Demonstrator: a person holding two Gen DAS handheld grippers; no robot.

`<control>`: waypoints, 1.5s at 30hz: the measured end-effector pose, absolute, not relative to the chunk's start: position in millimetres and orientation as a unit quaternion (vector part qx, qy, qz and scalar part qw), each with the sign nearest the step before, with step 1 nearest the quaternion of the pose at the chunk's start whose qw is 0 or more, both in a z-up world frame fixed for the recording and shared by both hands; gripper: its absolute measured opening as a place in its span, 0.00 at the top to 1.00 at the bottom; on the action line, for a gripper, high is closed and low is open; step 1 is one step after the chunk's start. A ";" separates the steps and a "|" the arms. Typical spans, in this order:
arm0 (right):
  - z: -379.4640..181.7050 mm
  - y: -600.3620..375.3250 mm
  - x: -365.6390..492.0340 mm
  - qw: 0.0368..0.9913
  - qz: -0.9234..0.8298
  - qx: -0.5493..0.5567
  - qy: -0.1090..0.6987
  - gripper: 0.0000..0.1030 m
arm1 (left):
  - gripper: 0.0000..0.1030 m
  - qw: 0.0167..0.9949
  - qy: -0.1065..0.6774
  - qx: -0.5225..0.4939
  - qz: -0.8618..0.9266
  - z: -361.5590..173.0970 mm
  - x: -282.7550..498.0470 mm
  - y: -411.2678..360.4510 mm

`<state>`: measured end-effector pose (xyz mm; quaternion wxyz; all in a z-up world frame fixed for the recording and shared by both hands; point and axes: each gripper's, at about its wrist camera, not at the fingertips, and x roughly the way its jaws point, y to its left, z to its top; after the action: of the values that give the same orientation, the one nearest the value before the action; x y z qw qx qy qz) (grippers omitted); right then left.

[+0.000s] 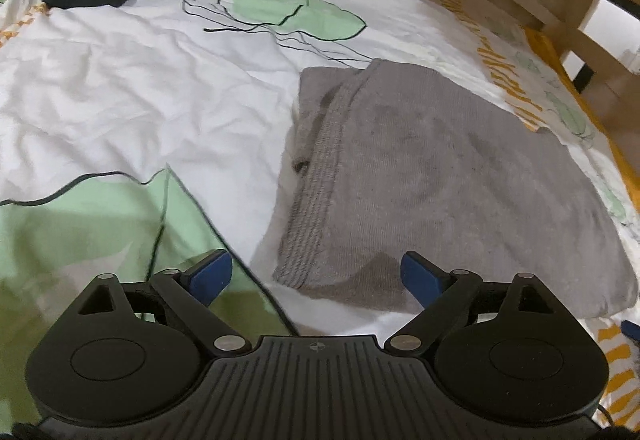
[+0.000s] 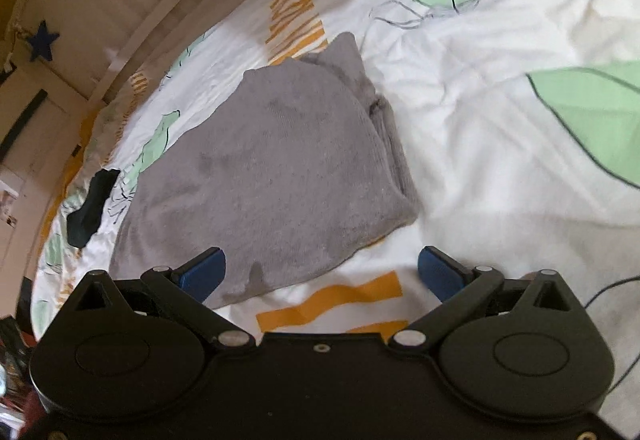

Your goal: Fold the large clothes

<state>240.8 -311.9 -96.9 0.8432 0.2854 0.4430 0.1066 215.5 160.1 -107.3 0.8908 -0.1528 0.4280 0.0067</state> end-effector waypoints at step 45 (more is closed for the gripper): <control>-68.7 -333.1 196.0 0.821 0.128 0.289 0.475 0.31 | 0.75 0.897 0.400 -0.186 -0.020 -66.7 165.0 184.9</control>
<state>196.0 -333.1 -68.7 0.8214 0.2892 0.4748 0.1276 165.0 184.9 -66.7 0.8974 -0.1858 0.3997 -0.0198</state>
